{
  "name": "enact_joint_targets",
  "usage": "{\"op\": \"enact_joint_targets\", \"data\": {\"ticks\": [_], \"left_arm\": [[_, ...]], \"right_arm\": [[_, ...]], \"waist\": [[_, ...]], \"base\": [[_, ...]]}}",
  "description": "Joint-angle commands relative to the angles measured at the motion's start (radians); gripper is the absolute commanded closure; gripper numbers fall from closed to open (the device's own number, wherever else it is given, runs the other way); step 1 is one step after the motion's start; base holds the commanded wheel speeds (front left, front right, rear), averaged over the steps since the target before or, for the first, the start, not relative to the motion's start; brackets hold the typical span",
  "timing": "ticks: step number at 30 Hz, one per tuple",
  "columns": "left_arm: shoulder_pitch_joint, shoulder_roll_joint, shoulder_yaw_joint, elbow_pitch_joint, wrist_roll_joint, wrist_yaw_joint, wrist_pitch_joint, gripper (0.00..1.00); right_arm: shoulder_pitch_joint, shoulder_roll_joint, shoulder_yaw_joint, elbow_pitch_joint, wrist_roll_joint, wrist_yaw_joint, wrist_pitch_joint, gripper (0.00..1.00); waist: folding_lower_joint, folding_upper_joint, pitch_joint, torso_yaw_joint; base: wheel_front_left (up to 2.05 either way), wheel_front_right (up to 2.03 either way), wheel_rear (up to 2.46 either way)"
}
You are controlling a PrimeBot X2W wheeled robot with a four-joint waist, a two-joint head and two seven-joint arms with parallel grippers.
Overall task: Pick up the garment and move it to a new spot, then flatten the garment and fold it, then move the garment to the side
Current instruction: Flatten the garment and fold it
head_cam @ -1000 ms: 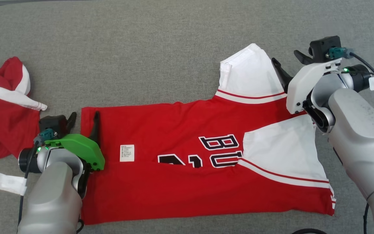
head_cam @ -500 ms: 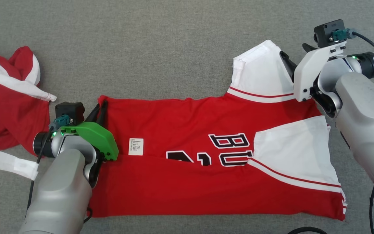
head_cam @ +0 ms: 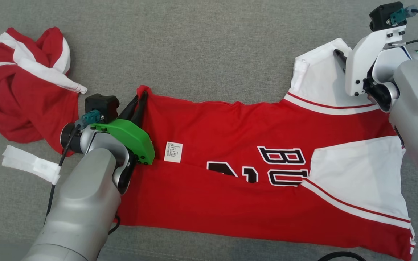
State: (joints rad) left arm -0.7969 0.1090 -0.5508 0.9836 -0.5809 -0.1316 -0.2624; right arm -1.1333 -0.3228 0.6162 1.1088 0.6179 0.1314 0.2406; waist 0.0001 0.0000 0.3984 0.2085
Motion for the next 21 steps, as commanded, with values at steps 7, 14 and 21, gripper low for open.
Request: {"op": "enact_joint_targets", "data": {"ticks": [7,14,21], "left_arm": [[0.014,0.013,0.005,-0.024,-0.022,0.002,-0.003,1.00],[0.065,0.039,0.031,-0.046,-0.013,0.002,-0.003,1.00],[0.115,0.069,0.055,-0.059,-0.008,0.002,-0.003,1.00]], "right_arm": [[-0.001,-0.005,0.030,-0.009,0.030,-0.002,-0.066,1.00],[0.043,-0.011,0.048,-0.027,0.061,-0.002,-0.203,1.00],[0.119,-0.039,0.068,-0.075,0.131,-0.002,-0.289,1.00]], "waist": [[-0.0001,0.0000,-0.013,0.003],[-0.0001,0.0000,-0.100,-0.038],[-0.0001,0.0000,-0.186,-0.080]], "base": [[0.00,0.00,0.00],[0.00,0.00,0.00],[0.00,0.00,0.00]]}}
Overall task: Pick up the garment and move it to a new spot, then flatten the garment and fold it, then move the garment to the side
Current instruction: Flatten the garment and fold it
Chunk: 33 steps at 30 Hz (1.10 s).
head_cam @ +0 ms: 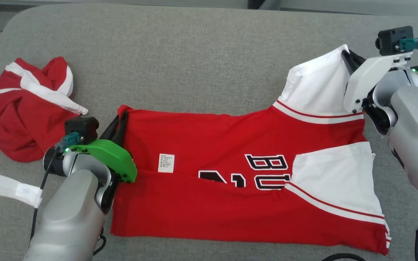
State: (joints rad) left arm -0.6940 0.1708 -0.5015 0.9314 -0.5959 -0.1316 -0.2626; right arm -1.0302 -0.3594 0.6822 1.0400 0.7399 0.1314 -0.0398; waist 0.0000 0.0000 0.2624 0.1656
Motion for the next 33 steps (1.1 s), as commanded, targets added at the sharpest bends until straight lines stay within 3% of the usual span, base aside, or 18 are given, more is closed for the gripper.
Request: {"op": "enact_joint_targets", "data": {"ticks": [1,8,22,33], "left_arm": [[0.021,0.011,0.010,-0.012,0.007,0.002,-0.003,1.00],[0.092,0.036,0.038,-0.045,0.012,0.002,-0.001,1.00],[0.344,0.073,0.108,-0.117,0.012,0.002,-0.001,1.00],[0.464,0.049,0.175,-0.147,0.022,0.002,-0.001,1.00]], "right_arm": [[0.028,-0.007,0.004,-0.016,0.021,-0.002,-0.021,1.00],[0.118,-0.027,0.025,-0.094,0.096,-0.002,-0.075,1.00],[0.458,-0.085,0.081,-0.303,0.245,-0.002,-0.149,1.00],[0.622,-0.051,0.073,-0.334,0.288,-0.001,-0.174,1.00]], "waist": [[0.0000,0.0000,-0.060,-0.041],[0.0000,0.0000,-0.120,-0.066],[0.0000,0.0000,-0.247,-0.123],[0.0000,0.0000,-0.268,-0.158]], "base": [[0.00,0.00,0.00],[0.00,0.00,0.00],[0.00,0.00,0.00],[0.00,0.00,0.00]]}}
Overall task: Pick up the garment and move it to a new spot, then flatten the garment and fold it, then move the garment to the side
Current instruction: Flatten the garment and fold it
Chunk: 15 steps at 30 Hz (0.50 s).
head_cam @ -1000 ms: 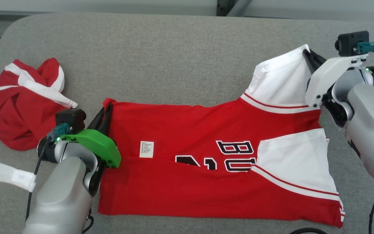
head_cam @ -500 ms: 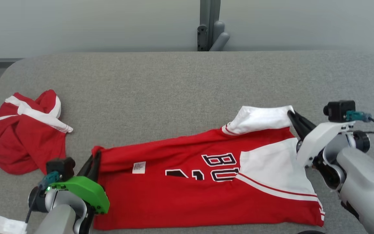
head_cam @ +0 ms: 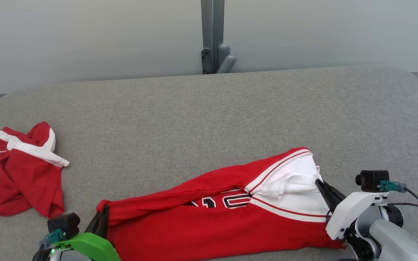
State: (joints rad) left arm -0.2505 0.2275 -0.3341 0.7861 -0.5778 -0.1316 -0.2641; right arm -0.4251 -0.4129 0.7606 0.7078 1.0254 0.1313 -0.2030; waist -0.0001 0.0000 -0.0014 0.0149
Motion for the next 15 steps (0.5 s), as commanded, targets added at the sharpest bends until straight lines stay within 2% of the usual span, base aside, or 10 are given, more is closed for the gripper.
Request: {"op": "enact_joint_targets", "data": {"ticks": [1,8,15], "left_arm": [[0.029,-0.010,0.018,-0.005,0.006,0.002,0.000,1.00],[0.078,-0.021,0.079,-0.031,0.024,0.002,0.000,1.00],[0.109,-0.018,0.122,-0.058,0.051,0.002,0.000,1.00]], "right_arm": [[0.026,0.011,-0.007,-0.002,0.004,-0.001,-0.015,1.00],[0.055,0.044,-0.012,-0.010,-0.008,-0.001,-0.035,1.00],[0.077,0.042,-0.045,-0.018,-0.003,-0.001,-0.047,1.00]], "waist": [[0.0001,0.0000,-0.006,-0.010],[0.0001,0.0000,-0.017,-0.030],[0.0001,0.0000,-0.031,-0.046]], "base": [[0.00,0.00,0.00],[0.00,0.00,0.00],[0.00,0.00,0.00]]}}
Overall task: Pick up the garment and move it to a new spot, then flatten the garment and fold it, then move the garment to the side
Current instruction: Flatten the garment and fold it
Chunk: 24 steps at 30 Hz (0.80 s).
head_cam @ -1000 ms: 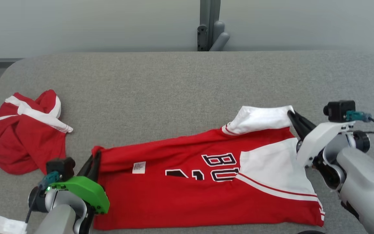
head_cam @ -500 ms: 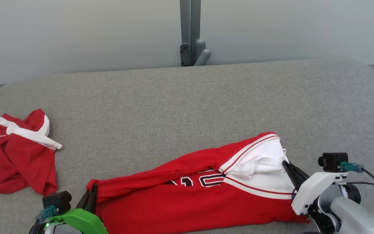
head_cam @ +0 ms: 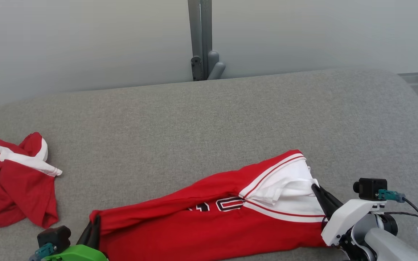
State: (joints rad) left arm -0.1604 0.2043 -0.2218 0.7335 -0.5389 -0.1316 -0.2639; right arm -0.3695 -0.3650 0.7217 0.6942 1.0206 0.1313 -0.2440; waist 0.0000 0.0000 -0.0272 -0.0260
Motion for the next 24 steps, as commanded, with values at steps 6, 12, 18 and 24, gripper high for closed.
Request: {"op": "enact_joint_targets", "data": {"ticks": [6,12,18,24], "left_arm": [[0.038,0.007,0.037,-0.026,0.022,0.002,0.000,1.00],[0.060,0.008,0.065,-0.061,0.041,0.002,0.000,1.00],[0.043,-0.008,0.061,-0.067,0.052,0.002,0.000,1.00],[0.009,-0.010,0.068,-0.102,0.078,0.002,0.000,1.00]], "right_arm": [[0.038,-0.007,-0.030,-0.012,-0.006,-0.001,-0.014,1.00],[0.044,-0.006,-0.066,-0.024,-0.035,-0.001,-0.020,1.00],[0.022,0.013,-0.074,-0.014,-0.080,-0.001,-0.022,1.00],[-0.021,0.035,-0.088,-0.001,-0.124,-0.001,-0.022,1.00]], "waist": [[0.0000,0.0000,-0.015,-0.015],[0.0000,0.0000,-0.019,-0.025],[0.0000,0.0000,-0.008,-0.021],[0.0000,0.0000,0.004,-0.013]], "base": [[0.00,0.00,0.00],[0.00,0.00,0.00],[0.00,0.00,0.00],[0.00,0.00,0.00]]}}
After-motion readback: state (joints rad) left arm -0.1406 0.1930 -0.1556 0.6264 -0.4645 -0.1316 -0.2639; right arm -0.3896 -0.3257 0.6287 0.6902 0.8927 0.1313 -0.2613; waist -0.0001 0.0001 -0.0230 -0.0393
